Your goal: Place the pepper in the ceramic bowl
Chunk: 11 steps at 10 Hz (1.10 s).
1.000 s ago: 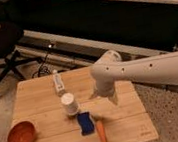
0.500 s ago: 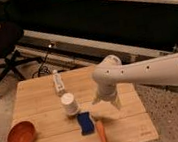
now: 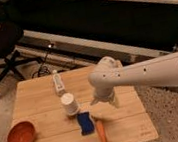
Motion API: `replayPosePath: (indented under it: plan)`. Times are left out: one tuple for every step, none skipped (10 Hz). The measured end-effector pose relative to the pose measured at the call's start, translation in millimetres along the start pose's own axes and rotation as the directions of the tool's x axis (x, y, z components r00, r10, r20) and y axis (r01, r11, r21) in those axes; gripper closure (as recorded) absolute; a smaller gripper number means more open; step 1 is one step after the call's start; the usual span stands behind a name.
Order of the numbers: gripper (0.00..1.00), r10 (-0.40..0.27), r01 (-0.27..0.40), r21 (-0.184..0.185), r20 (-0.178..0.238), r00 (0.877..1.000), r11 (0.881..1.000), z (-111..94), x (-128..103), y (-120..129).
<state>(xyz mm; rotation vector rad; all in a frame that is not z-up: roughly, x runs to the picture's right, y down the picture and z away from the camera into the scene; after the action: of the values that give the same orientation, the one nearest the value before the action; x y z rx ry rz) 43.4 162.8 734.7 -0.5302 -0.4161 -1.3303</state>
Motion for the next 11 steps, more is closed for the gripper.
replayPosePath:
  plan:
    - [0.20,-0.102,0.101,-0.034,-0.042,0.994,0.994,2,-8,-4]
    - [0.20,-0.216,0.208,-0.086,-0.086,0.973,0.974,3,-18,-5]
    - [0.20,-0.269,0.256,-0.122,-0.107,0.957,0.959,6,-27,-5]
    - [0.20,-0.304,0.285,-0.156,-0.117,0.946,0.946,9,-35,-3]
    - [0.20,-0.320,0.296,-0.181,-0.121,0.940,0.938,12,-41,1]
    - [0.20,-0.329,0.301,-0.209,-0.114,0.937,0.931,19,-51,7]
    - [0.20,-0.325,0.298,-0.216,-0.103,0.940,0.930,24,-57,12]
    - [0.20,-0.322,0.298,-0.218,-0.082,0.943,0.929,31,-64,15]
    - [0.20,-0.317,0.301,-0.194,-0.054,0.947,0.934,40,-71,13]
    - [0.20,-0.317,0.307,-0.163,-0.037,0.948,0.938,46,-73,10]
    - [0.20,-0.313,0.308,-0.120,-0.019,0.950,0.944,53,-73,7]
